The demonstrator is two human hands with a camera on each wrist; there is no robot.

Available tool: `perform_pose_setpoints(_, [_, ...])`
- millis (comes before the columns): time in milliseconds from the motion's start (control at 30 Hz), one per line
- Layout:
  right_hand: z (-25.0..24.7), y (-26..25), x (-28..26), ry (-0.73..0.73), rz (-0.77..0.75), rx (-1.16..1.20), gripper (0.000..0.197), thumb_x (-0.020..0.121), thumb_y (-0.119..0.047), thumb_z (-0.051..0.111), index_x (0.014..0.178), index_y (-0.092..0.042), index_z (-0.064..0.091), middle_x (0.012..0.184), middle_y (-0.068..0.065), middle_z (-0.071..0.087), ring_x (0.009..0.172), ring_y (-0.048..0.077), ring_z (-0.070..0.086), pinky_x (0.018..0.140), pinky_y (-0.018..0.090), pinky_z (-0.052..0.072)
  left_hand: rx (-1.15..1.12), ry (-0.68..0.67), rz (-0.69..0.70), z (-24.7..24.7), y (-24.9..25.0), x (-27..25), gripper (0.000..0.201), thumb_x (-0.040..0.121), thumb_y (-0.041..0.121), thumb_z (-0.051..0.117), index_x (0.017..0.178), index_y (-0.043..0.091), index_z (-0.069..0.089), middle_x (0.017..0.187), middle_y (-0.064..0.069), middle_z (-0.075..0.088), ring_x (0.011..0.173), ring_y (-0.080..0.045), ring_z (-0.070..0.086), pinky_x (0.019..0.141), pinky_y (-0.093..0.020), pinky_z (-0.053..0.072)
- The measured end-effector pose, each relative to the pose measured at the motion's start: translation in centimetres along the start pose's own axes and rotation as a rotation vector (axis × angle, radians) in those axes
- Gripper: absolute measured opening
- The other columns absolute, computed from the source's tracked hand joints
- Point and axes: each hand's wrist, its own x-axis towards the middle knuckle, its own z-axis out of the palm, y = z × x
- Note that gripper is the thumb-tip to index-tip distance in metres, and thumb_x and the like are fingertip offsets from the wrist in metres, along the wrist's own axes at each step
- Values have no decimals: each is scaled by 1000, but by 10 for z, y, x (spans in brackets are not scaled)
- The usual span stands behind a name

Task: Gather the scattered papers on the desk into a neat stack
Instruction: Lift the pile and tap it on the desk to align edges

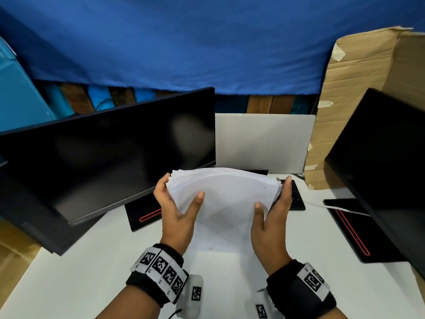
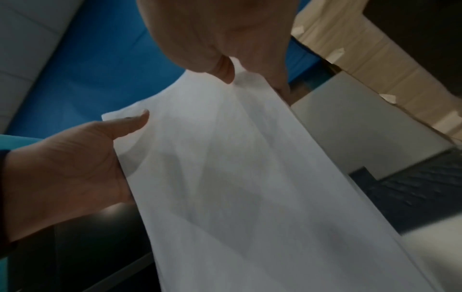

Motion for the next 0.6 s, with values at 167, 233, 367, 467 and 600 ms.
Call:
perform_pose_setpoints(167, [1,-13,12,-10,-100,-141,64,95,-20,50,140,-53,18,139,-13,19,125,-16,26,100,-2,28,235,-23,271,3,11,7,77,86,16,64,134,55,19,139,11,37,132,-8,40,105,-21,40])
perform_pose_setpoints(233, [2,-14,13,-10,-67,-136,53,94,-22,51,138,-44,31,136,-8,23,122,-11,31,101,11,35,363,-47,356,2,11,11,59,88,19,60,132,49,33,131,18,39,127,-2,41,104,-14,35])
perform_pose_setpoints(367, [2,-15,12,-6,-59,-122,50,94,-19,51,135,-41,36,135,-5,26,127,2,34,101,6,34,372,15,349,2,11,13,33,89,23,58,119,34,49,119,15,48,116,-4,49,100,-16,38])
perform_pose_setpoints(467, [3,-14,11,-46,-36,-131,50,95,-19,50,135,-46,37,135,-5,26,128,-1,32,94,-1,32,279,55,265,3,13,13,29,88,30,58,115,27,50,115,7,55,109,-11,56,92,-26,46])
perform_pose_setpoints(600, [5,-17,9,-47,-97,-106,47,94,-7,48,132,-36,44,128,-1,33,120,-7,37,94,-2,30,93,196,140,16,23,16,32,87,26,63,111,17,44,101,11,52,93,7,54,81,-9,44])
